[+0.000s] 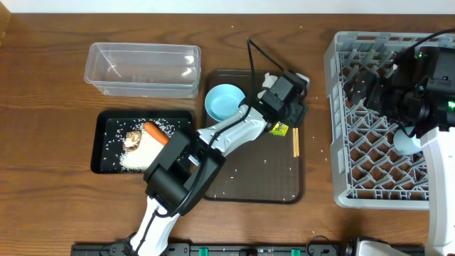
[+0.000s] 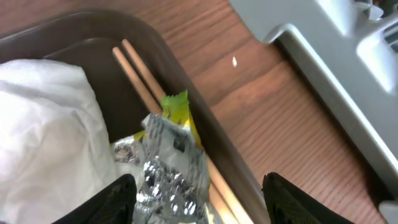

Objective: Sort waste into correct bins and load items into the dishwasher rack
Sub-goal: 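Close the left gripper on the yellow foil wrapper and lift it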

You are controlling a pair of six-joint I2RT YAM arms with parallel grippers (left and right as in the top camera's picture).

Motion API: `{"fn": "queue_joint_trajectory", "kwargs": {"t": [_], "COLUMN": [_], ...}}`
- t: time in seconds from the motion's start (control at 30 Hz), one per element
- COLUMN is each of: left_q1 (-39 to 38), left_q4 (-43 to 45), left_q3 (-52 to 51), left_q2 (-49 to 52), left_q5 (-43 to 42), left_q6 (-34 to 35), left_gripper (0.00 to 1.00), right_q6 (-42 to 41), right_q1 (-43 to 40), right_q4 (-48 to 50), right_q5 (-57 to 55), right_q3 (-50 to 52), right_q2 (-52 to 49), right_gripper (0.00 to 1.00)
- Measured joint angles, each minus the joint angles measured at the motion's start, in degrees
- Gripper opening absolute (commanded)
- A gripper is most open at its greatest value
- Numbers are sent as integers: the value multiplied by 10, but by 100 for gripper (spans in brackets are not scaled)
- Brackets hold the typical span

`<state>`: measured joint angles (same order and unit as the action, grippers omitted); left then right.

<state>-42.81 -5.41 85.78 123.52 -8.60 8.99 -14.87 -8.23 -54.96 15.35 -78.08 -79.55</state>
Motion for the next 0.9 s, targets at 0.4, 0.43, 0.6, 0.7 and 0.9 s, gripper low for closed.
{"fn": "queue_joint_trajectory", "kwargs": {"t": [0.4, 0.43, 0.6, 0.7, 0.9], "left_q1": [-1, -1, -1, -1, -1], "left_q4": [18, 16, 13, 10, 9], "left_q3": [0, 0, 0, 0, 0], "left_q2": [0, 0, 0, 0, 0], "left_q5": [0, 0, 1, 0, 0], "left_q6": [-3, -3, -2, 1, -3], "left_gripper": [50, 46, 22, 6, 6], "right_q6": [0, 0, 0, 0, 0], "right_q1": [0, 0, 0, 0, 0], "right_q4": [0, 0, 0, 0, 0], "right_q5": [0, 0, 0, 0, 0], "right_q3": [0, 0, 0, 0, 0], "right_q2": [0, 0, 0, 0, 0], "right_gripper": [99, 99, 99, 99, 99]}}
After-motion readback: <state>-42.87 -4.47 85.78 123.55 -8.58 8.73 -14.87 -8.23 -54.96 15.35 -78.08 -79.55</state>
